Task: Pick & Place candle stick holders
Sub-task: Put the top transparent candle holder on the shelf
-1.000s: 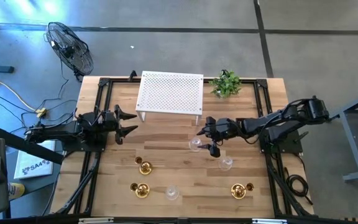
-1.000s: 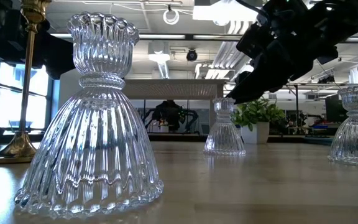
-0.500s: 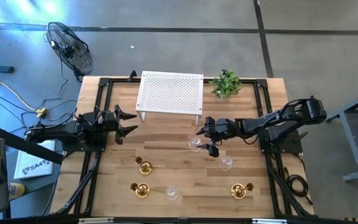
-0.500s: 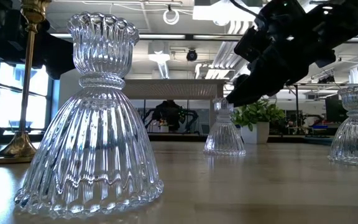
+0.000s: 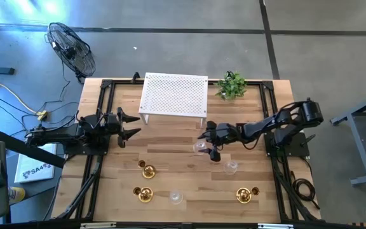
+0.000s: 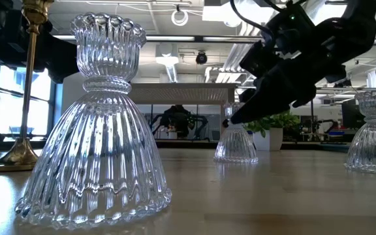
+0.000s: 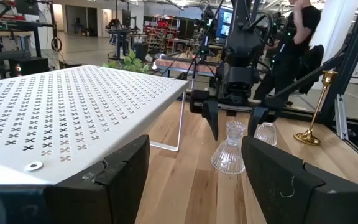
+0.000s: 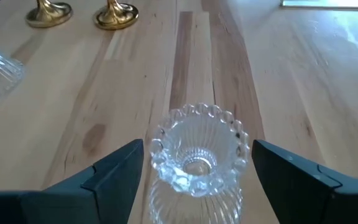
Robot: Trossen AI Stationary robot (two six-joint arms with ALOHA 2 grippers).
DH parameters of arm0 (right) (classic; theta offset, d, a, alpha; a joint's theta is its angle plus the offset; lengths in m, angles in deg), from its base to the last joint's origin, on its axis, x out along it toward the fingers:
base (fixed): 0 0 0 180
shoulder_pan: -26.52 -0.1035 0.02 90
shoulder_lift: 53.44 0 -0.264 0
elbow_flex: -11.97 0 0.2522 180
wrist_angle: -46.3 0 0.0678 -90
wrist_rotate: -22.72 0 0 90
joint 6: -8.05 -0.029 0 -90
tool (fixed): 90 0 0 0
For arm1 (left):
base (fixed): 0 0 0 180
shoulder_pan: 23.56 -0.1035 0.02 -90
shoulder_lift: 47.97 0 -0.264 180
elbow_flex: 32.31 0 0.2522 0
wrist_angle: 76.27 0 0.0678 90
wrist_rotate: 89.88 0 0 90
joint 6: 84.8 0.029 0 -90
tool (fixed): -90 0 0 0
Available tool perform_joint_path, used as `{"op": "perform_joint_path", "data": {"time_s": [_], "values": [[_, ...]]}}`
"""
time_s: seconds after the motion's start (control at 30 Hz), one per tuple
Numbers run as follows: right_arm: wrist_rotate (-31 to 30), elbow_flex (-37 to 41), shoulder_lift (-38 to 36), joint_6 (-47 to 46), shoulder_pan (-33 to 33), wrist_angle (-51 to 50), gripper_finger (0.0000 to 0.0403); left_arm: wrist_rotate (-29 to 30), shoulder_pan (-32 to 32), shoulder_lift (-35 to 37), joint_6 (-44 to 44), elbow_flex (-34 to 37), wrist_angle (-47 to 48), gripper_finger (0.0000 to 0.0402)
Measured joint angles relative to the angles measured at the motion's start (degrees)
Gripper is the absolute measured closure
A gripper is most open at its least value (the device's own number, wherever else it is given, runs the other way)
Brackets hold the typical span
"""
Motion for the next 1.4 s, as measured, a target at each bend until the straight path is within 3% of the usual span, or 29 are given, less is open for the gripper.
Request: {"op": "perform_joint_path", "data": {"time_s": [0.3,0.6,1.07,1.4], "values": [[-1.46,-1.90,1.44,2.52,0.01,-0.84,0.0135,-0.35,0.00,0.00,-0.02,0.00,0.02,0.0151],[-1.64,-3.74,1.42,3.49,0.00,-3.73,0.0256,-2.55,0.02,-0.02,-0.06,0.00,0.43,0.0151],[-1.03,-4.47,1.20,2.77,-0.85,-5.16,0.0263,-3.66,0.00,0.00,-1.51,0.00,0.55,0.0151],[-3.27,-19.61,1.16,5.22,-4.96,-22.42,0.0263,-5.49,0.01,-0.01,-1.73,0.00,0.89,0.0151]]}}
